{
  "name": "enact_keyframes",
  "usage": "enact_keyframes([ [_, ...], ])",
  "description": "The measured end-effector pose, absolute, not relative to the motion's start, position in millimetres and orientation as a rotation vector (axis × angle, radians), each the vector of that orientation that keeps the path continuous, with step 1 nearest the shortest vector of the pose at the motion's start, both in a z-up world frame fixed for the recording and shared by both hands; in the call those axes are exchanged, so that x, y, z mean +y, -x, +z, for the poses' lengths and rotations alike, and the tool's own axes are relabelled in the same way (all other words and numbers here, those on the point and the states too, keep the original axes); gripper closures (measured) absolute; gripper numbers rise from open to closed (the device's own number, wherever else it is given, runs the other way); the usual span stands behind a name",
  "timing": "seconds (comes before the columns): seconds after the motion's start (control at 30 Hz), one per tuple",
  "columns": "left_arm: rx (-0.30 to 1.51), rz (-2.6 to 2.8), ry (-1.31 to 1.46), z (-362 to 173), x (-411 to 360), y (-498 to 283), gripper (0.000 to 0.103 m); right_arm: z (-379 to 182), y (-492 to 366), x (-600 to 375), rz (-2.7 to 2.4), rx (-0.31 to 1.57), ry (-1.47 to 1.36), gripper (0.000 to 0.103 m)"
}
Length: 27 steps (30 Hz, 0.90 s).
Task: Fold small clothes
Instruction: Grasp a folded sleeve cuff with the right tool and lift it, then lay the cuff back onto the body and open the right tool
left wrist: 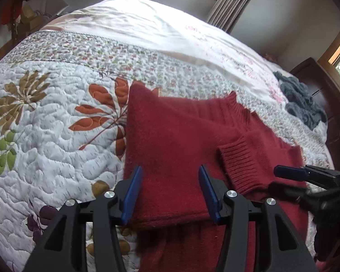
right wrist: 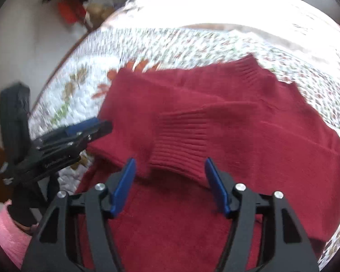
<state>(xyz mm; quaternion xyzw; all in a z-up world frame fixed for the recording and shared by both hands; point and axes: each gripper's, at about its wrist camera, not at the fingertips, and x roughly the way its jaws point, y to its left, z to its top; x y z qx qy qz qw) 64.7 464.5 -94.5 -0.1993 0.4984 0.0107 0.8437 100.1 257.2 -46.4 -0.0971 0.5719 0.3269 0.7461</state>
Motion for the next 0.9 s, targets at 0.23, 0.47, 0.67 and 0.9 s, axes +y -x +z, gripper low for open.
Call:
enact_keyframes([
  [0.23,1.071,0.024,0.424,-107.9,465.1,-66.6,0.051,-82.2,-105.7,277.1,0.642,1.28,0.353,0.06],
  [0.47,1.069,0.025,0.409,-110.5,462.9,-65.2,0.051,-61.2,-122.9,223.3,0.645,1.271,0.091,0.089],
  [0.67,1.072,0.036,0.376,-111.5,458.6,-66.1,0.051,-42.9,-142.4,136.8,0.556,1.256,-0.186,0.088],
  [0.9,1.073,0.042,0.347,-114.4,455.1,-67.1,0.051,-67.3,-149.3,62.5,0.42,1.301,-0.299,0.088],
])
